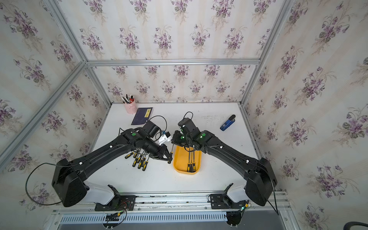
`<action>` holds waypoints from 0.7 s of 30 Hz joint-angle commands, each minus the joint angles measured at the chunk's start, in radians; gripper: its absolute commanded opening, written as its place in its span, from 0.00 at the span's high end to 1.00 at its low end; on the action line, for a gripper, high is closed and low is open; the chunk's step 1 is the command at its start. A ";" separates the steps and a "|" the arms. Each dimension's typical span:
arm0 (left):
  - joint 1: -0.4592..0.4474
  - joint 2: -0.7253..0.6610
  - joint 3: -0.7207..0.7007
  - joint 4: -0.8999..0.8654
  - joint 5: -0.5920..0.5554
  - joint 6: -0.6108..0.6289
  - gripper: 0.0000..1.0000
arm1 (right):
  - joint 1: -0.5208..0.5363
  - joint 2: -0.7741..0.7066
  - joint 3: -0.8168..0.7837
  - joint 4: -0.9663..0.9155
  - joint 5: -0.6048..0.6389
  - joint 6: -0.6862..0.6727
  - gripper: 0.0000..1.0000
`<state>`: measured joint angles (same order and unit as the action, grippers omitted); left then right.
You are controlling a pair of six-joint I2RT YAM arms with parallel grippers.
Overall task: Put the file tool into the storage box
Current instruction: Place the file tool in the storage box.
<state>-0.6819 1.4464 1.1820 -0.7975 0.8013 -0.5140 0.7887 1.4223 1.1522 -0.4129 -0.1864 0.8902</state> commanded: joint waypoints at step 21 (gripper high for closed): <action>0.163 -0.007 -0.017 -0.039 -0.032 0.045 0.02 | -0.055 0.147 0.010 -0.308 0.215 -0.192 1.00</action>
<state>-0.5285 1.4376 1.1694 -0.8089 0.7788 -0.5018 0.7338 1.5459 1.1629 -0.6998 -0.0288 0.7288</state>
